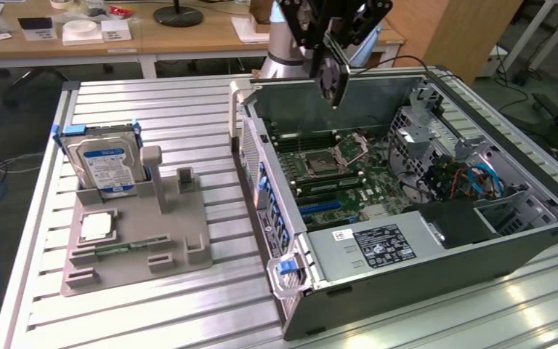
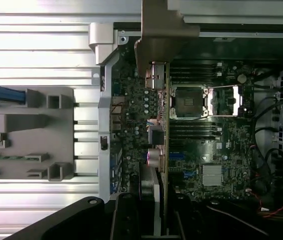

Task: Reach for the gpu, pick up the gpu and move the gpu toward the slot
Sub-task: 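Pick up the gpu and move the gpu toward the slot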

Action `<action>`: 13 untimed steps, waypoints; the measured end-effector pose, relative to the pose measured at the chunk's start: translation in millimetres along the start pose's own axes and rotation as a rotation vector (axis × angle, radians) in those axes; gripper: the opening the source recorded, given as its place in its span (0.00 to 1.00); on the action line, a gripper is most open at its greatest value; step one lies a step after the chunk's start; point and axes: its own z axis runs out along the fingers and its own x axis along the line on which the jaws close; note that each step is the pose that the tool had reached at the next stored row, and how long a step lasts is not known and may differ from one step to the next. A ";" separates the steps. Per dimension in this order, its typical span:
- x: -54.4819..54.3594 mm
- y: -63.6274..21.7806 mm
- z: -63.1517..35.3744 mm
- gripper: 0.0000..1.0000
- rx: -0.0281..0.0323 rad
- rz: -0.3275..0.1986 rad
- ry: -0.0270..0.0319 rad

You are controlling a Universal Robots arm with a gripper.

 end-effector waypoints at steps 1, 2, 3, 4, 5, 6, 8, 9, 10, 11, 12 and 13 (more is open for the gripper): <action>-3.2 0.1 0.1 0.28 -0.0001 0.000 -0.0001; -6.6 0.1 0.1 0.28 -0.0002 0.000 0.0000; -9.8 0.2 0.1 0.28 -0.0002 0.000 0.0000; -12.9 0.2 0.1 0.28 -0.0002 0.000 0.0000; -15.9 0.3 0.1 0.28 -0.0002 0.000 0.0000; -18.8 0.3 0.1 0.28 -0.0002 0.000 0.0000; -24.6 0.4 0.1 0.28 -0.0003 0.000 0.0000; -27.8 0.5 0.1 0.28 -0.0002 0.000 0.0000; -30.8 0.6 0.1 0.28 -0.0003 0.000 0.0001; -33.7 0.6 0.1 0.28 -0.0002 0.000 0.0000; -36.7 0.7 0.1 0.28 -0.0002 0.000 0.0000; -39.6 0.7 0.1 0.28 -0.0001 0.000 0.0001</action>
